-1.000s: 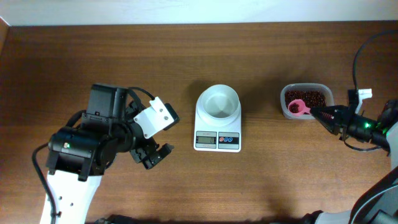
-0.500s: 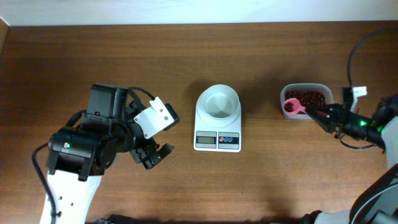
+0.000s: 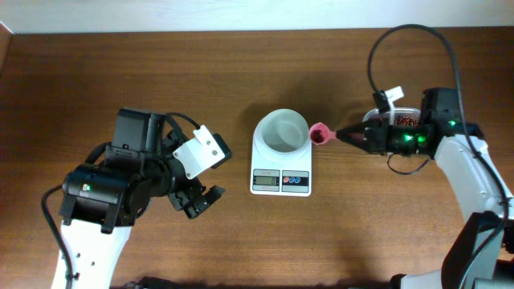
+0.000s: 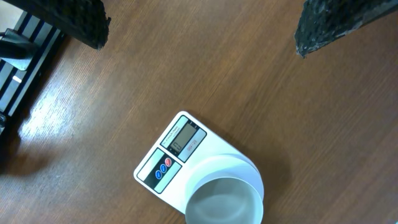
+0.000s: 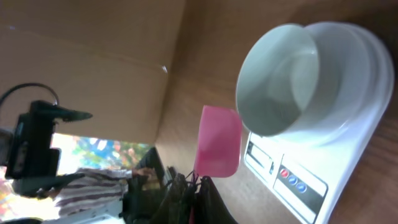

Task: Scoop and weigh 50g on scale
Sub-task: 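Lift the bean-filled pink scoop with the right gripper toward the bowl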

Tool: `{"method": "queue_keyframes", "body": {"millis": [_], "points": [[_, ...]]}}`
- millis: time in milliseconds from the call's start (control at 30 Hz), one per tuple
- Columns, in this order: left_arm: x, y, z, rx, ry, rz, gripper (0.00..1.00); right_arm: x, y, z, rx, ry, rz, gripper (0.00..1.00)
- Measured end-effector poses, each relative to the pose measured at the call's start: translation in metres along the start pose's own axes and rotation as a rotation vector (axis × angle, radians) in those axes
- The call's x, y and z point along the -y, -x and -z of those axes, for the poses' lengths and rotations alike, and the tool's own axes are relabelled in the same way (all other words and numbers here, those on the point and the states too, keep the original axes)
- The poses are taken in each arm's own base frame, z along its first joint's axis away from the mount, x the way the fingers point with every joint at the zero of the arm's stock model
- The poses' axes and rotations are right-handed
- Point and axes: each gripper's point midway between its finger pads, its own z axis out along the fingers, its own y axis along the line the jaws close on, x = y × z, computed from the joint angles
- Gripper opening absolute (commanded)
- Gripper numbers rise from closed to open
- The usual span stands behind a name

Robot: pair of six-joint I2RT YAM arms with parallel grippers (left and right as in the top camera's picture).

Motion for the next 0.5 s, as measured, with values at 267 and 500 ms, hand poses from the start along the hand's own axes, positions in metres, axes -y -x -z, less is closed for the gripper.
{"method": "queue_keyframes", "body": {"millis": [267, 500], "points": [[0.0, 0.0, 0.0, -0.001, -0.001, 0.0, 0.99, 0.004, 0.013, -0.035, -0.01, -0.107, 0.115, 0.04], [0.0, 0.0, 0.0, -0.001, -0.001, 0.0, 0.99, 0.015, 0.026, -0.059, 0.012, -0.264, 0.281, 0.05]]}}
